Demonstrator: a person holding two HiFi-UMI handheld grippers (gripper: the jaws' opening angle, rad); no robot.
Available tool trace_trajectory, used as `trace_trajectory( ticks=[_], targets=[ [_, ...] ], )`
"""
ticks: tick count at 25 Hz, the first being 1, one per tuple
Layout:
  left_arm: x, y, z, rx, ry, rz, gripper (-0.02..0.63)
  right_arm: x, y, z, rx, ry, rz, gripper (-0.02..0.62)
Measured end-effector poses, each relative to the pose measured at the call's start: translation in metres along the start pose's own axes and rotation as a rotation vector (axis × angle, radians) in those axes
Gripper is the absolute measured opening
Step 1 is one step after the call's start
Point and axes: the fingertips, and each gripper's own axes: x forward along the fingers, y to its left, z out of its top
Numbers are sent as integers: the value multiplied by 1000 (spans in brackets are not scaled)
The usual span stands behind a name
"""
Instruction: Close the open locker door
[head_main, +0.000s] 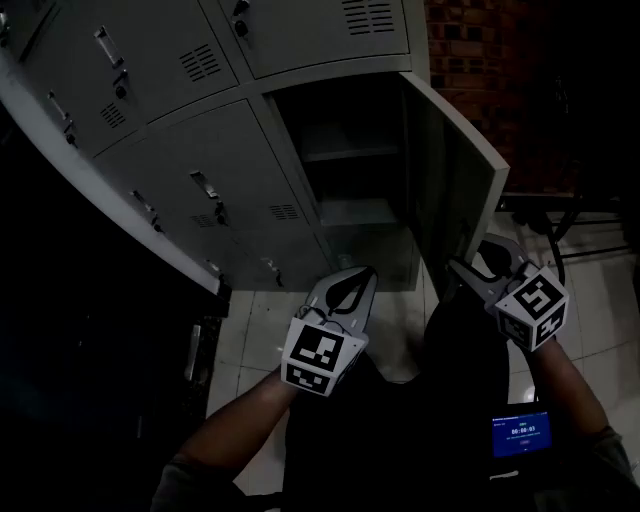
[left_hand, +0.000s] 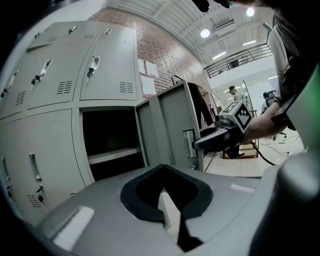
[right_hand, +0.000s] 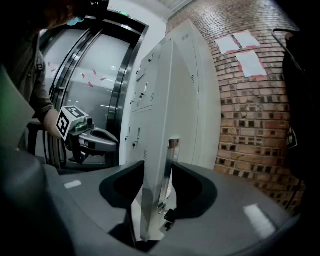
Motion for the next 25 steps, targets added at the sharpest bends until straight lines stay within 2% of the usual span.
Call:
trace_trajectory(
  ticks=[9, 16, 25],
  targets=[
    [-10, 17, 9, -4, -21, 23, 2, 27, 42, 10, -2, 2, 98, 158],
    [-29, 33, 3, -25, -16, 70, 2, 56, 67, 19, -21, 6, 165, 158],
    [-67, 74, -5, -51, -22, 165, 2, 110, 89, 31, -39, -7, 180, 149]
  ],
)
